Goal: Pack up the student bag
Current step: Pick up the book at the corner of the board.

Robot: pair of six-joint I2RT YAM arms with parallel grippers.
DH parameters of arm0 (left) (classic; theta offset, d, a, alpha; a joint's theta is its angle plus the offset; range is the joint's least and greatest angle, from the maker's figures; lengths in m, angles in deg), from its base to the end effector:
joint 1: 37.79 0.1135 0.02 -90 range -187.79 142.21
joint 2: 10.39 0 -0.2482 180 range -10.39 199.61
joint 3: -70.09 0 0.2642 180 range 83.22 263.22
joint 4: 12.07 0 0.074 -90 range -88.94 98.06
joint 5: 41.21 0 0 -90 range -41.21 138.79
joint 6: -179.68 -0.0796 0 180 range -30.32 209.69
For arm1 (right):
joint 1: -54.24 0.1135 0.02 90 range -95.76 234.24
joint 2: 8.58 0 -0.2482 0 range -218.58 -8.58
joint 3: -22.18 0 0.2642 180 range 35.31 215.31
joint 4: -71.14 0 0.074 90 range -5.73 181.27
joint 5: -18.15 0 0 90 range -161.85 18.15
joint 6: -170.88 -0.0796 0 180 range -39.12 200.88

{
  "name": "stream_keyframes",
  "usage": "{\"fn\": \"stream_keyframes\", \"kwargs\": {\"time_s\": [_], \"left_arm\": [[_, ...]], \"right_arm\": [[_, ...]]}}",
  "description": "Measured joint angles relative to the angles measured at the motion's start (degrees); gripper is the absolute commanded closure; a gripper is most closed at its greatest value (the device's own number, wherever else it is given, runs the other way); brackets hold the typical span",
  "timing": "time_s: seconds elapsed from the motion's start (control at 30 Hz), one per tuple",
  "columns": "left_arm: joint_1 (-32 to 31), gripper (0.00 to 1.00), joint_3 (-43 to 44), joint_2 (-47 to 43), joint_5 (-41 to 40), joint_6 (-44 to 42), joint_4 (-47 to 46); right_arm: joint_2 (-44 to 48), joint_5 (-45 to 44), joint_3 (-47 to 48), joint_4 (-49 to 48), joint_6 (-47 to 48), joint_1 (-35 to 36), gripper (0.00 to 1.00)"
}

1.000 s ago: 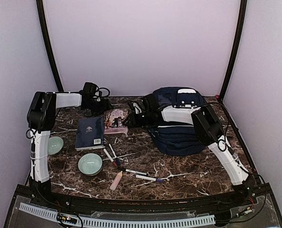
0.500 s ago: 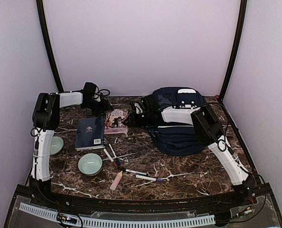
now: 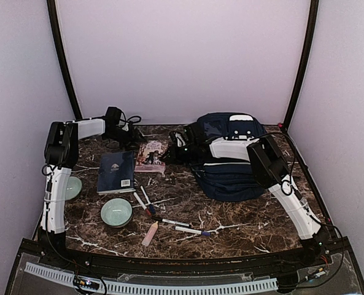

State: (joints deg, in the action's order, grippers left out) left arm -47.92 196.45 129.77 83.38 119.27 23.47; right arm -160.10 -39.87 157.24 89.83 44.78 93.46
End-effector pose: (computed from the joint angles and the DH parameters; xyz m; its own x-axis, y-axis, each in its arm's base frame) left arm 0.5414 -0.1426 0.1036 -0.9007 -0.2520 -0.3539 0.0738 0.7140 -0.6962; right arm 0.4438 0.4166 0.0755 -0.8741 -0.0683 -0.4810 -0.4416 0.5242 0.7281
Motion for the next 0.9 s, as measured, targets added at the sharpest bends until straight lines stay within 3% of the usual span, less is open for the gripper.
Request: {"fn": "stream_keyframes", "kwargs": {"time_s": [0.2,0.37,0.5,0.7,0.9], "left_arm": [[-0.7,0.55,-4.5,-0.9,10.7,2.2,-1.2],[-2.3,0.5,-6.9,-2.3,14.2,2.1,0.3],[-3.2,0.43,-8.4,-5.4,8.9,-1.2,4.2],[-3.2,0.39,-8.2,-9.3,-1.5,-5.1,9.9],[-3.0,0.37,-8.2,-9.4,-6.5,-5.7,11.7]], "right_arm": [[0.0,1.2,-0.8,-1.3,-0.7,-0.6,0.76],[0.0,1.7,-1.2,-2.1,-1.1,-0.9,0.76],[0.0,2.0,-1.8,-3.0,-1.2,-1.0,0.76],[0.3,2.2,-3.2,-4.5,-1.7,-1.1,0.77],[0.7,1.9,-3.8,-4.7,-2.3,-1.3,0.79]]}}
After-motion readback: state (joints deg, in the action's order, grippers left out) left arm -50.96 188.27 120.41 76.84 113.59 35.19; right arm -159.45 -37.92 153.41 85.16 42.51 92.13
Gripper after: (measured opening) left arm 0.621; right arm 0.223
